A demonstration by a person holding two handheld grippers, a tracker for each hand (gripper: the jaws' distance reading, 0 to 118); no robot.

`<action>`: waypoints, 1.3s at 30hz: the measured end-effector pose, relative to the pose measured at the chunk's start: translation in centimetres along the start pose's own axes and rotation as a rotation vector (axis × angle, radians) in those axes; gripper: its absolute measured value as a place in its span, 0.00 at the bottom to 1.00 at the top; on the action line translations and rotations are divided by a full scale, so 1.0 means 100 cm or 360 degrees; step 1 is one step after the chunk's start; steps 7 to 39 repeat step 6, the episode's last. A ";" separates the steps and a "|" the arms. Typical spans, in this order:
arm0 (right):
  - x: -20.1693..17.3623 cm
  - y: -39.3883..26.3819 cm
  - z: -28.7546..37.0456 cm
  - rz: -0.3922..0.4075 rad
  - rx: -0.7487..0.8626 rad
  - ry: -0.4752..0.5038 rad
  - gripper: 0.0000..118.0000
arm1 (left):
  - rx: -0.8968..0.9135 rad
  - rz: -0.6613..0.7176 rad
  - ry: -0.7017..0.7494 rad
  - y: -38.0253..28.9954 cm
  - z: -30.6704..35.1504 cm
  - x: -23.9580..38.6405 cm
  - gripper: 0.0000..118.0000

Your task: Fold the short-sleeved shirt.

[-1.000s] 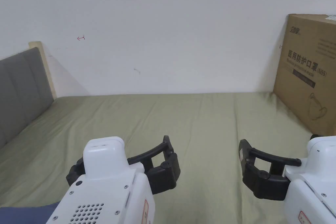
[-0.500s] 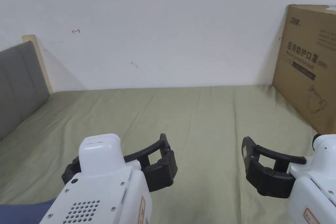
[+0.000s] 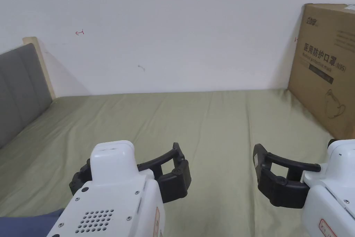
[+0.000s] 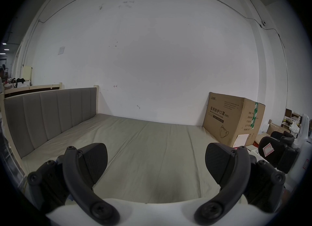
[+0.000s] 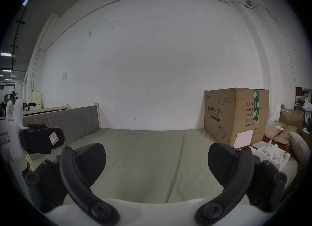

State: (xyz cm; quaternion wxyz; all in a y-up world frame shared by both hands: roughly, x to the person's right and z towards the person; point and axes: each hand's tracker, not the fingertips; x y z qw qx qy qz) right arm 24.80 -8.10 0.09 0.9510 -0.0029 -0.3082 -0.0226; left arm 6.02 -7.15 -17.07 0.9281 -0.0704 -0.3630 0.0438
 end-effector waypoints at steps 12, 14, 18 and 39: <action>0.001 -0.001 -0.001 -0.0016 -0.0004 0.0013 1.00 | -0.0052 0.0119 -0.0092 -0.004 -0.006 -0.005 0.98; 0.001 -0.001 -0.001 -0.0016 -0.0004 0.0013 1.00 | -0.0052 0.0119 -0.0092 -0.004 -0.006 -0.005 0.98; 0.001 -0.001 -0.001 -0.0016 -0.0004 0.0013 1.00 | -0.0052 0.0119 -0.0092 -0.004 -0.006 -0.005 0.98; 0.001 -0.001 -0.001 -0.0016 -0.0004 0.0013 1.00 | -0.0052 0.0119 -0.0092 -0.004 -0.006 -0.005 0.98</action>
